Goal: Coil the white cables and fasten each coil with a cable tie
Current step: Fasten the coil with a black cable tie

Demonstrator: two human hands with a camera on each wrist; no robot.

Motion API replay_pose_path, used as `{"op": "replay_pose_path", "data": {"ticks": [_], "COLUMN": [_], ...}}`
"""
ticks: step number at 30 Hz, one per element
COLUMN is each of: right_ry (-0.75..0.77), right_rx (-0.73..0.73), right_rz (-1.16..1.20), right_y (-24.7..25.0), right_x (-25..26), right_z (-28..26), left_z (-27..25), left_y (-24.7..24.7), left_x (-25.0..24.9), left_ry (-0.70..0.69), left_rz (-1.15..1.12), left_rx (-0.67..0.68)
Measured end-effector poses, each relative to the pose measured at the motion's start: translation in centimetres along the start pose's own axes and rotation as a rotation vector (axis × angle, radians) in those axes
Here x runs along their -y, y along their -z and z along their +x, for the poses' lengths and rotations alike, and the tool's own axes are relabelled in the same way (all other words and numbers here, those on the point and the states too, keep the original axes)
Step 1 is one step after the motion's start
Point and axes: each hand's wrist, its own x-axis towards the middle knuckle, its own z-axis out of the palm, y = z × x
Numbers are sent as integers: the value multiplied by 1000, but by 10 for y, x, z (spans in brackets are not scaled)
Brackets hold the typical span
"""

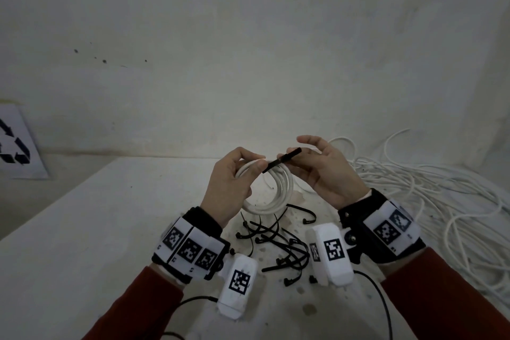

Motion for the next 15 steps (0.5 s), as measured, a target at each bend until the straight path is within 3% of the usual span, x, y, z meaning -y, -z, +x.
{"op": "replay_pose_path", "data": {"ticks": [5,7,15], "right_ry": [-220,-303,-397], "right_rx": [-72,-22,29], "right_rz": [-471,-565,-61], "right_y": [-3,-5,-8], "right_x": [13,15,6], "right_z": [1,0,-1], "left_z": [5,5,4], "left_y": [5,6,3], "left_x": [4,4,12], "left_ry": [-198,-252,-251], "left_rz": [295,341,335], "left_rx": [-5,-10,-43]}}
